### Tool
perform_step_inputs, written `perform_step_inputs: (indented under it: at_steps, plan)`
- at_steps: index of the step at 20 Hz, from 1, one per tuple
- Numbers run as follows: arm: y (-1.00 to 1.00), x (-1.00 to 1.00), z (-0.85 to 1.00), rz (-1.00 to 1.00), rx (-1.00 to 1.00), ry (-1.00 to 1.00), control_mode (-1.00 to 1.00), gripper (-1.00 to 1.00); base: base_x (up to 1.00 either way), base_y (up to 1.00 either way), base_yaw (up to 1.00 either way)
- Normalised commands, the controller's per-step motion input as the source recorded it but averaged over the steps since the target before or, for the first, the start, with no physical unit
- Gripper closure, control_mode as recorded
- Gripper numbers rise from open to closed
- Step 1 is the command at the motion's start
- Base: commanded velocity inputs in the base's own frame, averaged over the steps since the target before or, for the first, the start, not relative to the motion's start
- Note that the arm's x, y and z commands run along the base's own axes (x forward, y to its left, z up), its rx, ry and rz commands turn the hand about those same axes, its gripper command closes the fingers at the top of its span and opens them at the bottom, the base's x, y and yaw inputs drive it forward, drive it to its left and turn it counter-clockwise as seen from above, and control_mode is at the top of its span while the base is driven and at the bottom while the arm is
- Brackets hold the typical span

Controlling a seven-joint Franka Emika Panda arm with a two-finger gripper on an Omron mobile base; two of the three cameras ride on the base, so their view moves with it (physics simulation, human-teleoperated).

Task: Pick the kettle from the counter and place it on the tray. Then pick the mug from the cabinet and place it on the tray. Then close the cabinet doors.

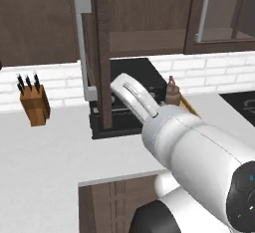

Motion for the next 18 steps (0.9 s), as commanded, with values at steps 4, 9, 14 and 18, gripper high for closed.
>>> perform_step_inputs:
  at_steps: [4, 9, 14, 18]
  plan:
    - [0.53, 0.00, -0.08, -0.16, 0.05, -0.27, -1.00, 1.00, 0.00, 0.00, 0.00]
    - [0.62, 0.49, -0.37, -0.20, 0.06, -0.05, -1.00, 1.00, 0.00, 0.00, 0.00]
    - [0.92, 1.00, -0.49, -0.25, 0.00, 0.00, -1.00, 1.00, 0.00, 0.00, 0.00]
    - [0.93, 0.87, -0.13, -0.20, 0.00, -0.10, -1.00, 1.00, 0.00, 0.00, 0.00]
